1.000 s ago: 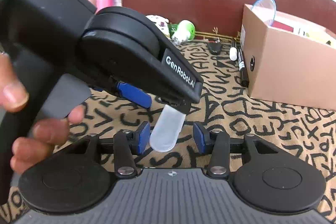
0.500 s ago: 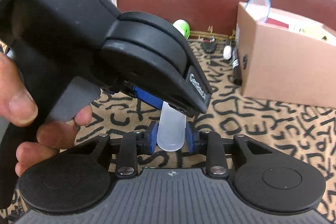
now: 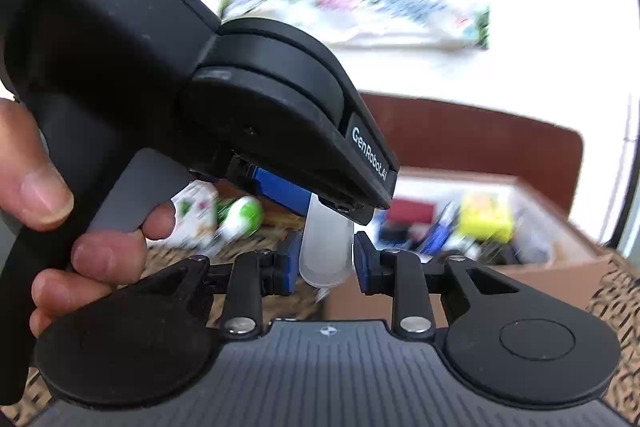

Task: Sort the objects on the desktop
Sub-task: 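Lower the tube into the cardboard box and open the left gripper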

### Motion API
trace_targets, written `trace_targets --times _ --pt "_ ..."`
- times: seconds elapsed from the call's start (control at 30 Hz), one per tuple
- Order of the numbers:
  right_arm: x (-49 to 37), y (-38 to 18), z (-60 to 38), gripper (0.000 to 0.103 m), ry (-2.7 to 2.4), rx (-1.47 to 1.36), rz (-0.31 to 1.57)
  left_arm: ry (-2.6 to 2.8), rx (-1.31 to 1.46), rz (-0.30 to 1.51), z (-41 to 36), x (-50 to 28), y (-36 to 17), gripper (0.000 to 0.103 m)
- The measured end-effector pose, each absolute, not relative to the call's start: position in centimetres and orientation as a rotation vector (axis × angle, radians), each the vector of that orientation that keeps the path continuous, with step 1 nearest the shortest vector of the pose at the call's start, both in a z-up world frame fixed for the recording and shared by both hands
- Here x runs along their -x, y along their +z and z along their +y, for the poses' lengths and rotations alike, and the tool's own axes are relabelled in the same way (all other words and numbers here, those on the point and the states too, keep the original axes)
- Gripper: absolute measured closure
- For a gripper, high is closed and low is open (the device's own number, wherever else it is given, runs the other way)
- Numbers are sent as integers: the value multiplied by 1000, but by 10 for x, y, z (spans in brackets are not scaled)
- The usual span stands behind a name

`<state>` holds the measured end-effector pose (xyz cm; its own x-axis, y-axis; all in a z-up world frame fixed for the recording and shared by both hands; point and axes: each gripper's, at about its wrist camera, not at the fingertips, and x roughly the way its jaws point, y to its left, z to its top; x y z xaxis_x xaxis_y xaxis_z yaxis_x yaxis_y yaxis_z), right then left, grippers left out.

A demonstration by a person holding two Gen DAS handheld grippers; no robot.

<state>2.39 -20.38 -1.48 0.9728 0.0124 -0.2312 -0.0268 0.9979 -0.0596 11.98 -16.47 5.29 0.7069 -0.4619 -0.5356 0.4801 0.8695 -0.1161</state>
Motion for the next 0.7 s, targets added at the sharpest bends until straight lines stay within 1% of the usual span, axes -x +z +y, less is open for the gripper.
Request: trace_targets --times 0.17,0.47,0.5,0.53,0.57,0.6,0.63,0.67,0.7 --pt "-56 -11 -230 71 -57 37 220 -599 -24 602 -197 -163 55 67" --pt "-111 -31 -265 71 -111 -13 281 -632 -25 670 -232 -227 26 67" --pt "-120 -31 -263 71 -111 -15 289 -630 -31 670 -234 -231 24 61" --pt "-124 -32 -266 71 -105 -13 303 -623 -41 664 -235 -234 23 43" --pt "-141 -31 -261 69 -100 -9 317 -598 -61 644 -235 -234 23 34" --pt "-145 -32 -264 66 -96 -13 317 -572 -77 619 -233 -231 24 12" --pt "-152 -33 -268 49 -100 -14 311 -544 -82 574 -229 -225 25 0" --pt "-144 -41 -273 36 -107 -15 296 -519 -75 506 -223 -217 27 0" --pt "-136 -49 -278 33 -115 -14 276 -508 -73 450 -219 -209 28 0"
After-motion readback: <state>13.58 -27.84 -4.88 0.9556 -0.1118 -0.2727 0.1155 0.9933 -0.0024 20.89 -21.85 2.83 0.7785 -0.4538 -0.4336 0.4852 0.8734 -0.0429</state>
